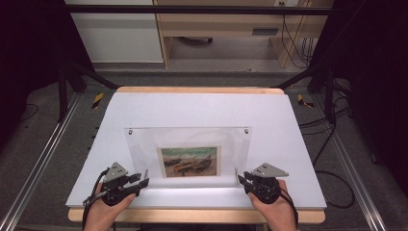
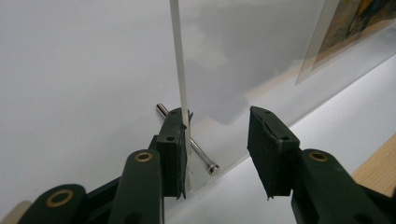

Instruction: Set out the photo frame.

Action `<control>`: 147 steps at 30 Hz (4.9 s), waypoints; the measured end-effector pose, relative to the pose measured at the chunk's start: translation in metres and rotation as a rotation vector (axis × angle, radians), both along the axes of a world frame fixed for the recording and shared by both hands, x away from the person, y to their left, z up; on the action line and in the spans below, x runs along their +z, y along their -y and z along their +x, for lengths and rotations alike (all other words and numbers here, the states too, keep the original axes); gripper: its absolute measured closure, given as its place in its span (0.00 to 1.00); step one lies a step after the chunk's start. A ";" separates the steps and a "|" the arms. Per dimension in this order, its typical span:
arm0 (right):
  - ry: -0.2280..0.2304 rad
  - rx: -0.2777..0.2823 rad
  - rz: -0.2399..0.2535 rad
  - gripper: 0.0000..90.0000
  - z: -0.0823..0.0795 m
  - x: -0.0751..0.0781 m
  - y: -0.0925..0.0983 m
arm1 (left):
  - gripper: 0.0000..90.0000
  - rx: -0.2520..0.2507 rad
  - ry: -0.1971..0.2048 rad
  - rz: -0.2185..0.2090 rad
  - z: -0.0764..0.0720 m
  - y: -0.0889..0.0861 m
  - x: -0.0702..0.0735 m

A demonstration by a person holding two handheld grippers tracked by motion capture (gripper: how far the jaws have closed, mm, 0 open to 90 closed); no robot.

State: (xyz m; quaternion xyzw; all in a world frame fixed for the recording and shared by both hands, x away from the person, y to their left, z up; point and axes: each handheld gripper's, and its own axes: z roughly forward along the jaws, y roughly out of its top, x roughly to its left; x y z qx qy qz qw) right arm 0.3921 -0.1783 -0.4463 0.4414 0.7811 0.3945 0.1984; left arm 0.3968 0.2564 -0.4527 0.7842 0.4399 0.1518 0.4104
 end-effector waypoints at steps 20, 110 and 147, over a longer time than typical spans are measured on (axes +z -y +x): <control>0.005 0.003 0.000 0.80 -0.001 -0.001 0.000 | 0.63 -0.009 -0.001 0.013 -0.001 0.001 -0.001; 0.173 -0.233 -0.015 0.09 -0.012 0.008 0.066 | 0.07 0.209 0.223 0.053 -0.010 -0.074 0.015; 0.062 -0.348 -0.180 0.11 0.054 -0.025 0.082 | 0.08 0.298 0.177 0.237 0.059 -0.086 -0.013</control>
